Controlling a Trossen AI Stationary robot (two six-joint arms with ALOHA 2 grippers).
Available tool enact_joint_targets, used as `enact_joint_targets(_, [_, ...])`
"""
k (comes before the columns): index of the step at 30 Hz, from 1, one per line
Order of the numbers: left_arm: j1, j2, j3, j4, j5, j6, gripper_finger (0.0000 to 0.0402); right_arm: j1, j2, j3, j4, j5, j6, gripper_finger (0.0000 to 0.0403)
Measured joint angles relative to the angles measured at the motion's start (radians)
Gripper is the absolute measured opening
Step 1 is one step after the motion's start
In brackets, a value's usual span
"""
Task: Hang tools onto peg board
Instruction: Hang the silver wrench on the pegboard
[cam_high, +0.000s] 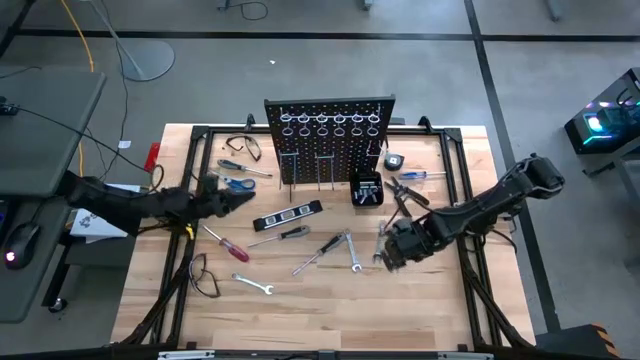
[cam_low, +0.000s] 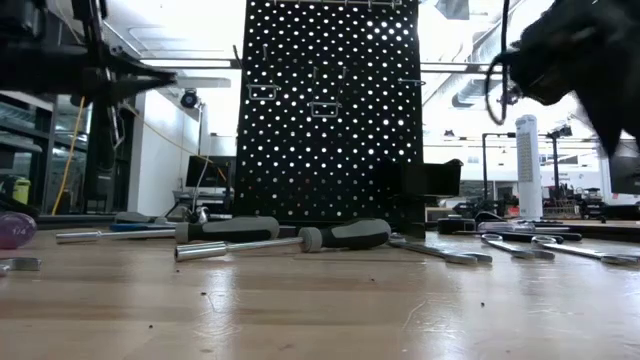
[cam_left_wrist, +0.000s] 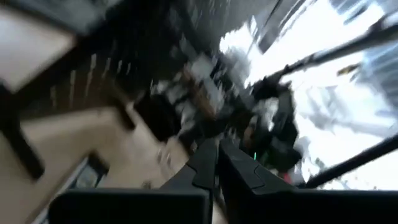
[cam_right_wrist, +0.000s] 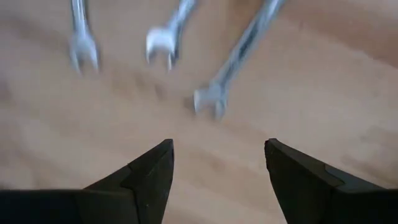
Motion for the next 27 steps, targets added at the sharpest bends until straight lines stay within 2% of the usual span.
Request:
enact_joint_targets(4, [0.000,0.202,0.041,0.100,0.047,0.021,0.0025,-0.095,0.002,-0.128,0.131,0.015,0.176,0.0237])
enact_joint_targets(7, [0.000,0.349,0.116,0.161,0.049,0.128,0.0029,-0.147,0.002,-0.230,0.293,0.015,0.274,0.0230])
enact_joint_targets(10, [0.000,0.481,0.215,0.154,0.058,0.253,0.0031,-0.178,0.003,-0.260,0.330,0.073,0.284,0.0223])
enact_joint_targets(15, [0.000,0.667,0.351,0.149,0.066,0.351,0.0031,-0.209,-0.002,-0.163,0.115,0.154,0.118,0.0188])
enact_joint_targets(19, [0.000,0.795,0.429,0.157,0.066,0.362,0.0031,-0.219,-0.003,-0.109,-0.064,0.213,-0.045,0.0118])
enact_joint_targets(22, [0.000,0.911,0.491,0.184,0.096,0.369,0.0031,-0.228,-0.003,-0.143,-0.008,0.170,-0.191,0.0031])
enact_joint_targets(23, [0.000,0.950,0.517,0.186,0.114,0.370,0.0031,-0.228,-0.002,-0.164,0.022,0.164,-0.225,0.0016])
enact_joint_targets(27, [0.000,1.113,0.644,0.177,0.212,0.426,0.0021,-0.227,-0.002,-0.188,0.105,0.166,-0.301,0.0004])
